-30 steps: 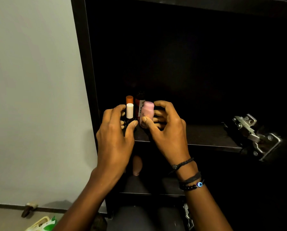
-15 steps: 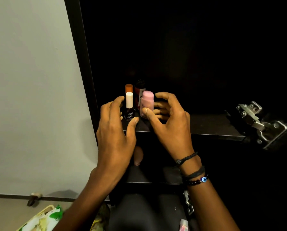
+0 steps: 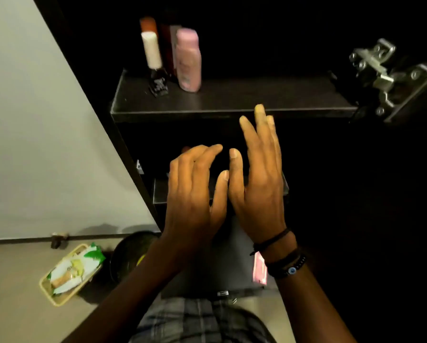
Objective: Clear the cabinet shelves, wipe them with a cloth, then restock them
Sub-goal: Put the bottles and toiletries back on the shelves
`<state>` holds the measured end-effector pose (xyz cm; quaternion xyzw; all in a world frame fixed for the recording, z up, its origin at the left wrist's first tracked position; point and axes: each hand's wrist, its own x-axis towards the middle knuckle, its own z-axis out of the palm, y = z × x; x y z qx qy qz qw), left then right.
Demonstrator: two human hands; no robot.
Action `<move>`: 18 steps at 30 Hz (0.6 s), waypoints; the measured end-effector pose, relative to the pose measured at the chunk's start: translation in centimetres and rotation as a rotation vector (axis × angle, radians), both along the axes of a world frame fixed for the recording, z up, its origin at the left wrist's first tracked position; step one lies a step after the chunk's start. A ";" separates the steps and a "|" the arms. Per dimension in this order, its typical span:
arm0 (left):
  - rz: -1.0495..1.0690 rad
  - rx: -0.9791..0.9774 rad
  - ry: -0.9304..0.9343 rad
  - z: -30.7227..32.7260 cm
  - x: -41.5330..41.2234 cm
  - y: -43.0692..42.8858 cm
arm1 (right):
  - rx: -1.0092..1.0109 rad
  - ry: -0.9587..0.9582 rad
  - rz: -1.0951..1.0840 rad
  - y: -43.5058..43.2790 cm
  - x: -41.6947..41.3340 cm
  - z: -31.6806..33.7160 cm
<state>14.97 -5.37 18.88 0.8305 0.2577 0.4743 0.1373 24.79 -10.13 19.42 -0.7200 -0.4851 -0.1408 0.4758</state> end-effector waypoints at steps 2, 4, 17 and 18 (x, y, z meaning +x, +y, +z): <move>-0.068 -0.071 0.128 -3.2 0.0 -0.7 | -0.036 0.097 -0.047 -1.8 0.0 -3.9; -0.147 -0.170 0.279 -6.7 0.0 -1.4 | -0.121 0.268 -0.092 -3.7 0.4 -8.6; -0.399 -0.515 0.971 -18.5 -0.2 -4.0 | -1.085 0.757 -0.429 -11.9 3.1 -30.6; -0.401 -0.513 0.988 -19.0 -0.3 -3.8 | -1.076 0.754 -0.444 -11.4 3.1 -30.6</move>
